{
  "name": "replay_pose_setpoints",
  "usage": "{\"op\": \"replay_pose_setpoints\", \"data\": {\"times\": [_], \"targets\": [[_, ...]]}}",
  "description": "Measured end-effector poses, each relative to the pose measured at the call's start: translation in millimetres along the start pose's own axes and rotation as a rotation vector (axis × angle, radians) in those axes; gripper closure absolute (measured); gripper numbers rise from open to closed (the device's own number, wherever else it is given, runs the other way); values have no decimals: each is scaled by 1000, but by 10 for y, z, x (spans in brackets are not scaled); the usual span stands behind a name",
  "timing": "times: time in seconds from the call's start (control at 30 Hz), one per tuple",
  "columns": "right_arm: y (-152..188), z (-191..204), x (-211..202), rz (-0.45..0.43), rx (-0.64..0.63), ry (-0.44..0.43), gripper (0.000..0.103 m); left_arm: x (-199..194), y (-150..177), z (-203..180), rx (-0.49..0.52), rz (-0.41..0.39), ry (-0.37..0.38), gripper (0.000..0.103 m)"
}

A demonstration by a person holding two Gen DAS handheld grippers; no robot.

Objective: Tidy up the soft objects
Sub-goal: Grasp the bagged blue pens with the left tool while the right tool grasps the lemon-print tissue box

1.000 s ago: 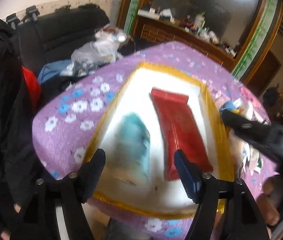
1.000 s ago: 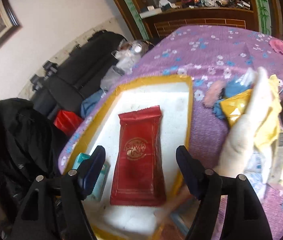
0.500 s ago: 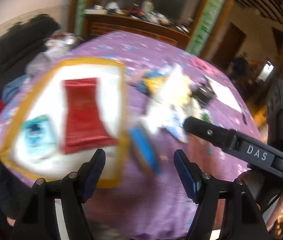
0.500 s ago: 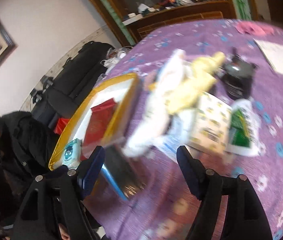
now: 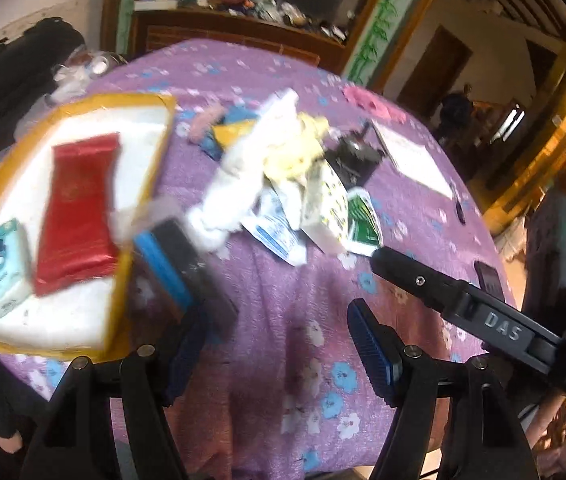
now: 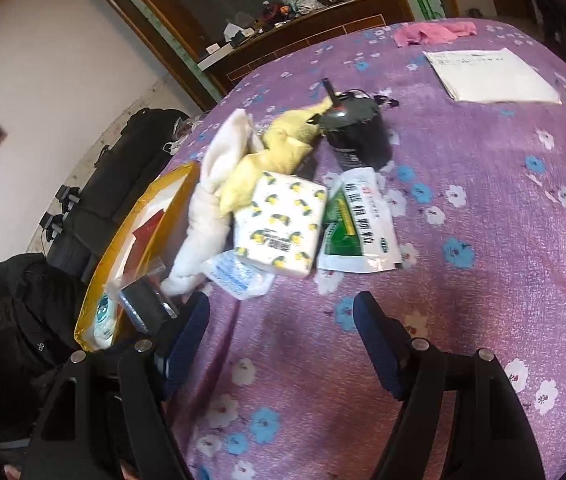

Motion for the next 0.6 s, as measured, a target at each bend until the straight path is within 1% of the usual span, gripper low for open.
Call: {"op": "replay_pose_setpoints", "data": {"times": [0.1,0.17,0.23,0.3,0.37,0.47,0.53,0.57,0.6], "targets": [[18,-11,7,13,-7,2,29,-219,-17,175,-32,-64,-9,29],[25,16,3,13,-23,12,29,-341,-33,333,-70,-102,-33,29],[53,43,-15,0,-48,13,29,-417,-35,428,-100,-126,-22,29],[121,67,-7,2,-64,14,29,-451,-44,476,-95,-127,-14,29],[152,69,12,8,-62,1,29,-451,-84,458,-63,-137,-24,29],[135,92,38,9,-61,-2,29,-385,-129,407,0,-145,-67,29],[116,113,73,15,-60,-8,29,-267,-143,427,9,-120,-90,29],[115,130,91,19,-66,-7,29,-172,-158,453,9,-104,-115,30],[114,146,104,18,-72,-4,29,-97,-177,490,3,-98,-147,35]]}}
Point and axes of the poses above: each gripper's, at about its wrist camera, not at the fingertips, and x roughly the way its jaws point, z to its left, y to its underside, the point moved 3 cm from there along x, roughly the way its jaws point, and after that the axes turned 5 degrees about -z, right-handed, at the moved point
